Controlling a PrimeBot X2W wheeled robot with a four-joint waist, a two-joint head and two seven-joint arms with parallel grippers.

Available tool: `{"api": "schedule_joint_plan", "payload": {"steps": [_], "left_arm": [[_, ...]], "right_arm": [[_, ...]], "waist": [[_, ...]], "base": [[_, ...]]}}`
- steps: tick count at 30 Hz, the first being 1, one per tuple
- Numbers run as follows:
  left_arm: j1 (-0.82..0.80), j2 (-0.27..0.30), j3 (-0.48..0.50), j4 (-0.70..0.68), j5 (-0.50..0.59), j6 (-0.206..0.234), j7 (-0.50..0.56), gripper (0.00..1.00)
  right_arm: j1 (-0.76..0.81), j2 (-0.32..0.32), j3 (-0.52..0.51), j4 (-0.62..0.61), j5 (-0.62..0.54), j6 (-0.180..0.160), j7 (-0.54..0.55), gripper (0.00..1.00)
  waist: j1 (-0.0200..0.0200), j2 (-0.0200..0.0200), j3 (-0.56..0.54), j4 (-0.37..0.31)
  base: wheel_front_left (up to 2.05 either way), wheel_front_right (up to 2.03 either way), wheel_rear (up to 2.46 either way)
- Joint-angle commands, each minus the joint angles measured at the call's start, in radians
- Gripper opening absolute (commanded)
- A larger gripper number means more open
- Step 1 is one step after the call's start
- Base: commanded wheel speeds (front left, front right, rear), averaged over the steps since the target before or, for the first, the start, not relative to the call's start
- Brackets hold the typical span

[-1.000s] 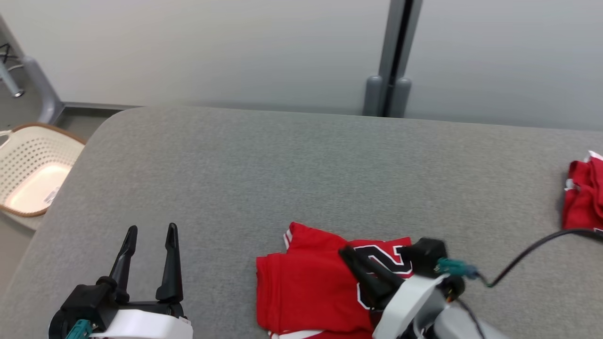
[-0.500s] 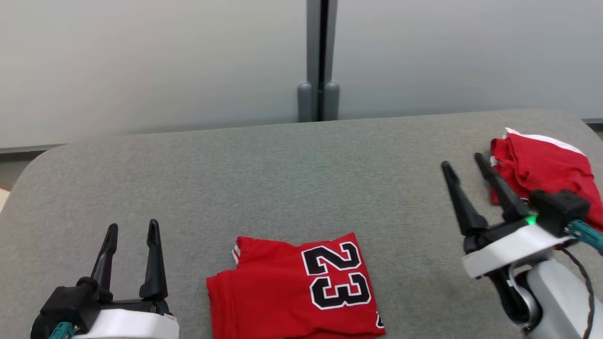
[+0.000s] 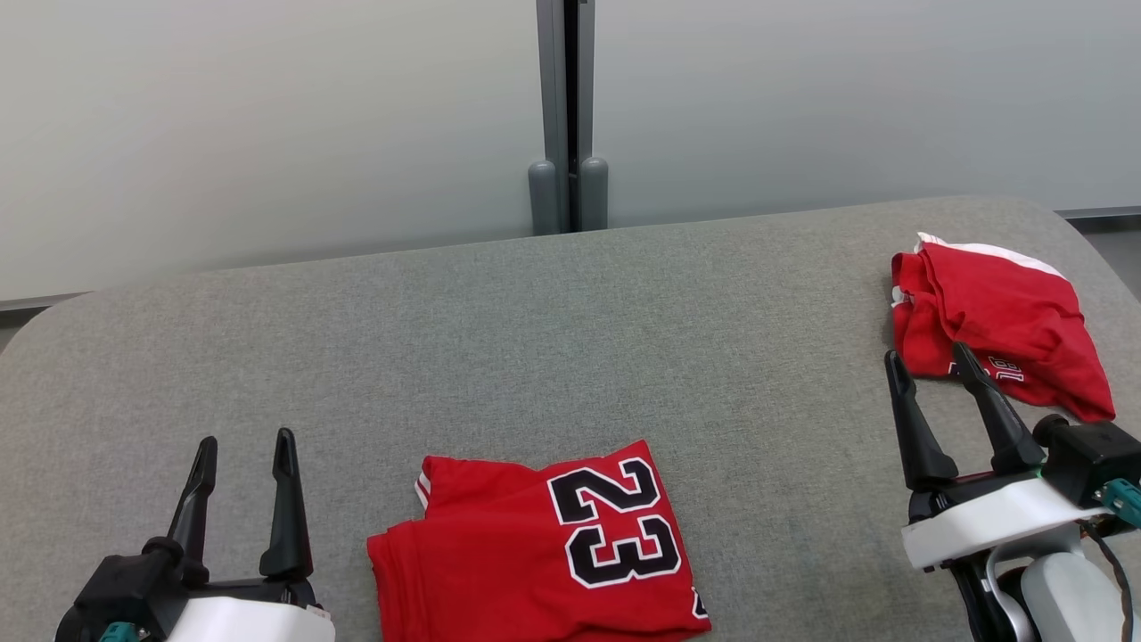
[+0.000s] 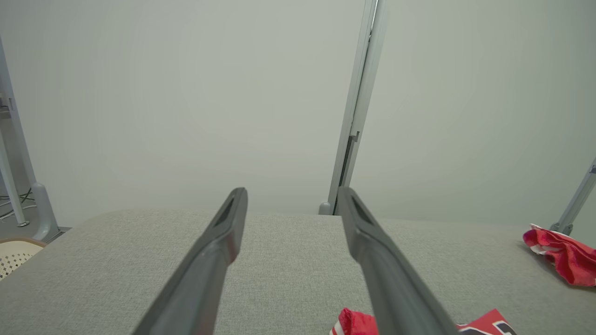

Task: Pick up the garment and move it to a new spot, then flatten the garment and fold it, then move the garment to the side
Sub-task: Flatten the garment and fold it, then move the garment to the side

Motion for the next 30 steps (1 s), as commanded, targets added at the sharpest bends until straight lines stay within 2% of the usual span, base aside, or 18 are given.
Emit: {"api": "schedule_joint_plan", "payload": {"steps": [1,11,20,30], "left_arm": [[0.005,0.0,0.004,0.004,0.005,-0.005,0.0,1.0],[-0.016,-0.004,-0.002,0.009,0.013,-0.011,0.0,1.0],[-0.035,0.006,-0.022,0.025,0.013,-0.021,0.014,1.0],[-0.051,0.002,-0.038,0.032,0.009,-0.029,0.014,1.0]], "right_arm": [[0.013,0.004,-0.009,-0.008,-0.012,0.0,0.009,1.0],[0.011,0.019,0.01,-0.02,-0.013,0.0,0.069,1.0],[-0.058,0.038,0.185,0.083,0.124,0.0,0.378,1.0],[-0.055,0.055,0.17,0.202,0.193,0.0,0.591,1.0]], "waist": [[0.0,-0.0001,0.001,0.0],[0.0,-0.0001,0.008,0.027],[0.0,-0.0001,0.023,0.136],[0.0,-0.0001,0.051,0.244]], "base": [[0.0,0.0,0.0],[0.0,0.0,0.0],[0.0,0.0,0.0],[0.0,0.0,0.0]]}}
